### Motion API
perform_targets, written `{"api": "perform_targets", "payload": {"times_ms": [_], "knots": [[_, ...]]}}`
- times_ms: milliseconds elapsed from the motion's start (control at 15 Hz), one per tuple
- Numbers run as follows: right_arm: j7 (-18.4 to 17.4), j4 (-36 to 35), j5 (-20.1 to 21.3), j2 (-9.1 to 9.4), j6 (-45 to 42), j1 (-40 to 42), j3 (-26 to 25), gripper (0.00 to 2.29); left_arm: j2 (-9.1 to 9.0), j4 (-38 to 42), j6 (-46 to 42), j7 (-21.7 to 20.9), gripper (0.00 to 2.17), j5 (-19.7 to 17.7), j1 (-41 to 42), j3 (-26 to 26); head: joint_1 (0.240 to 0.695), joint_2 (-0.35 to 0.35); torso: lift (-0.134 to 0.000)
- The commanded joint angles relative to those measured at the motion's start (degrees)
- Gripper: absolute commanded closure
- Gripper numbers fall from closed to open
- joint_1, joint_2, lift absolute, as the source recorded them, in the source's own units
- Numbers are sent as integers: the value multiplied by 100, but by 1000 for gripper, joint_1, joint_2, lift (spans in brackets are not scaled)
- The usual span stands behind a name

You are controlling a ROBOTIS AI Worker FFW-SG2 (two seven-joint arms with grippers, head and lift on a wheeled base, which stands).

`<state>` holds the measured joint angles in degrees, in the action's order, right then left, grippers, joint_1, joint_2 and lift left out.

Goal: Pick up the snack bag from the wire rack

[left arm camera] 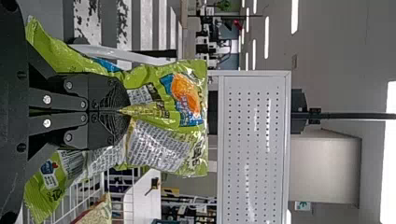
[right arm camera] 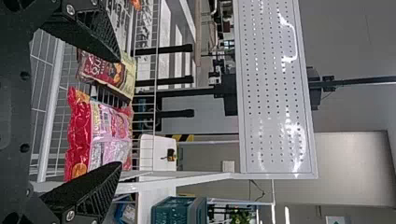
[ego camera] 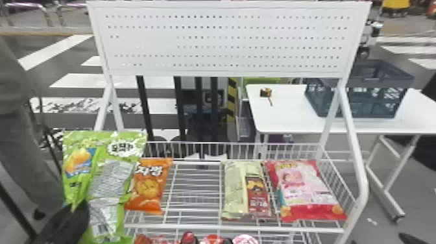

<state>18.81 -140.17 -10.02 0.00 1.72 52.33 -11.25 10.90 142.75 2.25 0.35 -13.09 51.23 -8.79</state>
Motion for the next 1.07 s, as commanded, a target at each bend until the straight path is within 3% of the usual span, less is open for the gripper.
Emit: {"api": "perform_targets", "payload": {"times_ms": [0,533,1000], "knots": [[0,16,0,5,0,-4,0,124,0,7,0,0,1872,0,1,0,499,0,0],[-53,218,0,5,18,-171,26,127,-9,24,18,0,1872,44,10,44,499,0,0],[-184,3013,650,5,721,-3388,519,127,-62,42,18,0,1872,299,28,264,499,0,0]]}}
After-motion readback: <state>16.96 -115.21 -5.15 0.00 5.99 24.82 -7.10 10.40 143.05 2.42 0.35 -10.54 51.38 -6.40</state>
